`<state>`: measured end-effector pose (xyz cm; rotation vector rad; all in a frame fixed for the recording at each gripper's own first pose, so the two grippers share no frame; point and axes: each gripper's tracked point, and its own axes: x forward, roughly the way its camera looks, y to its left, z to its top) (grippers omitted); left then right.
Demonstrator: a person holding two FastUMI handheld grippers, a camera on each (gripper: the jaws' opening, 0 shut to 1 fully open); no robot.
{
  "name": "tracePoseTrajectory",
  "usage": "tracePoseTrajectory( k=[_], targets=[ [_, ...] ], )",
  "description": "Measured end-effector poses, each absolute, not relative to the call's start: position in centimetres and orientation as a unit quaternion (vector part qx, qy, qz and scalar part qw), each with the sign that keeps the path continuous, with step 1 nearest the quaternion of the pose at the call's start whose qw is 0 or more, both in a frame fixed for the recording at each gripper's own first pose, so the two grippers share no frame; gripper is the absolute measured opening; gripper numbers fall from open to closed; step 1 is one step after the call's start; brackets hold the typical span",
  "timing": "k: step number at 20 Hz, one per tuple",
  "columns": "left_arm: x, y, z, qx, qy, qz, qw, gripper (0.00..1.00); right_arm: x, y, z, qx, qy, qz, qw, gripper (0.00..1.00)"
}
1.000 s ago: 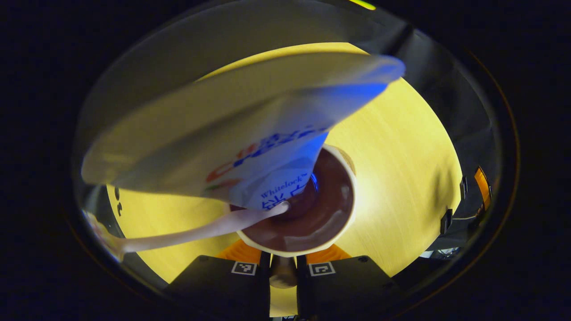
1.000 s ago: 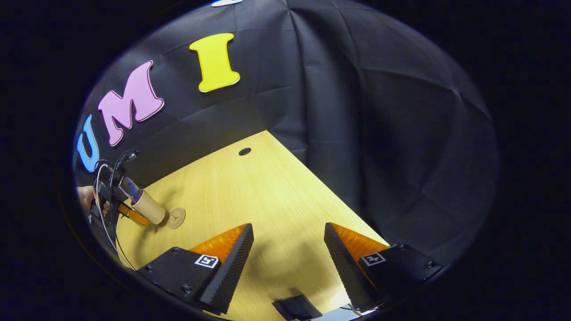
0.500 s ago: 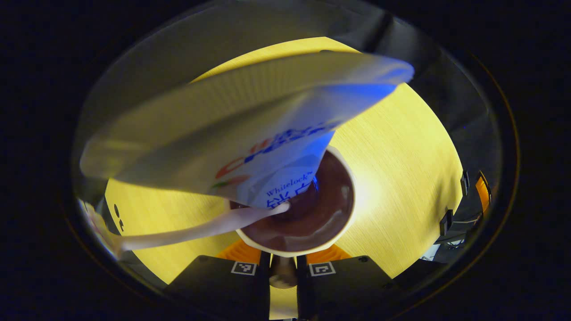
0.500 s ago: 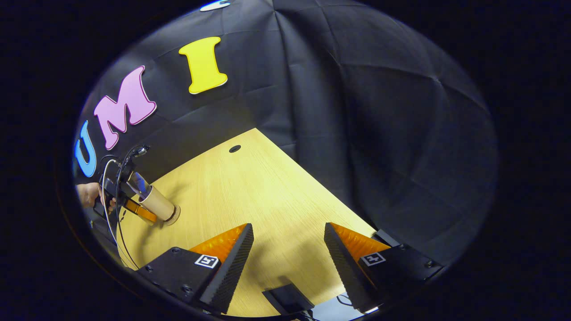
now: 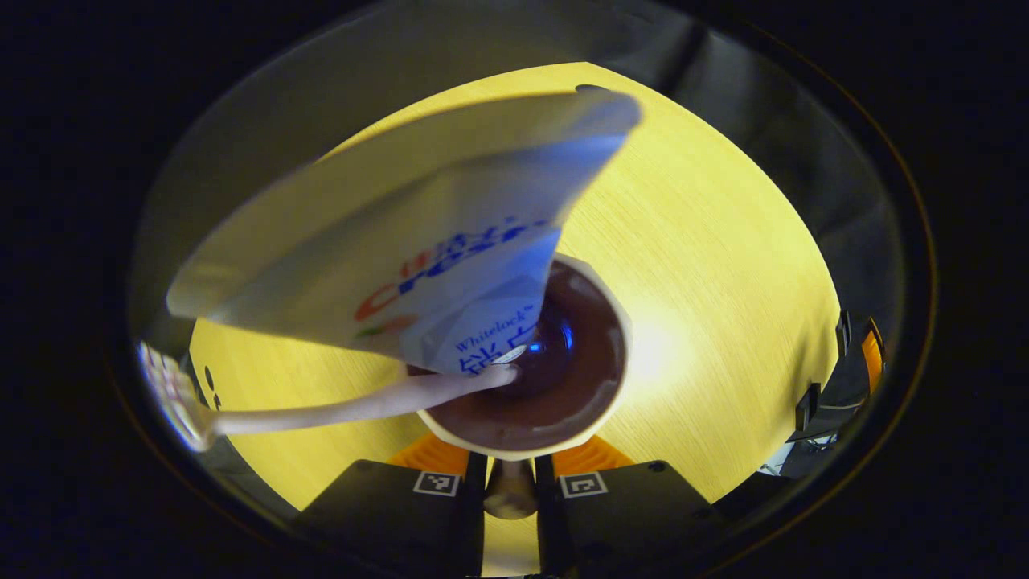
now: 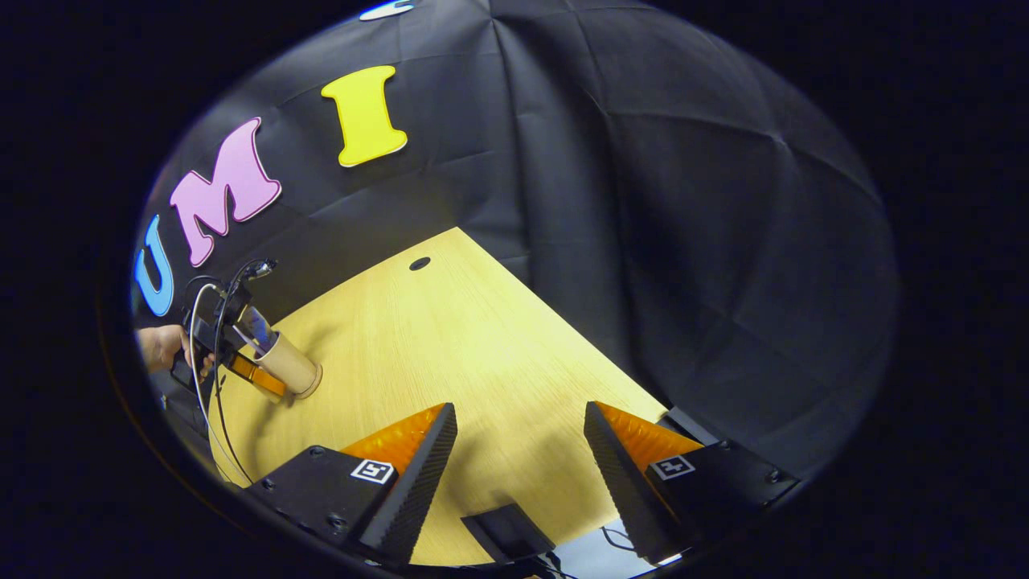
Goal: Put the toothbrush and toothpaste on the desktop into the cup, then pick up the cup and place it on the coaster on the desktop.
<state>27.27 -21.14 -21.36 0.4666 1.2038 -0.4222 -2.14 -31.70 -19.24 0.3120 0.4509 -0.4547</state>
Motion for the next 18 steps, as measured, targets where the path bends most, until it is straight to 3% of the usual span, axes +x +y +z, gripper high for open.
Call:
tracePoseTrajectory(
  k=[2,4,5,6,7,10,18],
  targets=[
    [27.3,-21.0,-21.1,0.219,0.552,-0.188,0.782,0.34,-1.9,-31.5,-19.0,0.152,0.218,-0.22,0.939,0.98],
    [27.5,-20.7,-20.8,0.213,0.546,-0.181,0.79,0.46,-1.9,-31.2,-18.9,0.147,0.217,-0.216,0.941,0.98],
    [27.4,-20.8,-20.5,0.205,0.543,-0.18,0.794,0.6,-1.8,-31.0,-18.8,0.145,0.218,-0.213,0.941,0.98],
    [27.2,-21.0,-20.0,0.195,0.538,-0.181,0.8,0.6,-1.7,-30.6,-18.8,0.145,0.219,-0.209,0.942,0.98],
    [26.7,-21.0,-19.6,0.184,0.537,-0.182,0.803,0.67,-1.6,-30.3,-18.6,0.143,0.218,-0.205,0.943,0.98],
    [24.4,-20.5,-17.4,0.14,0.52,-0.182,0.822,1.0,-1.4,-29.0,-17.9,0.135,0.213,-0.194,0.948,0.98],
    [14.6,-13.4,-7.7,0.032,0.36,-0.139,0.922,0.99,-1.8,-23.4,-13.6,0.111,0.2,-0.153,0.961,0.98]
  ],
)
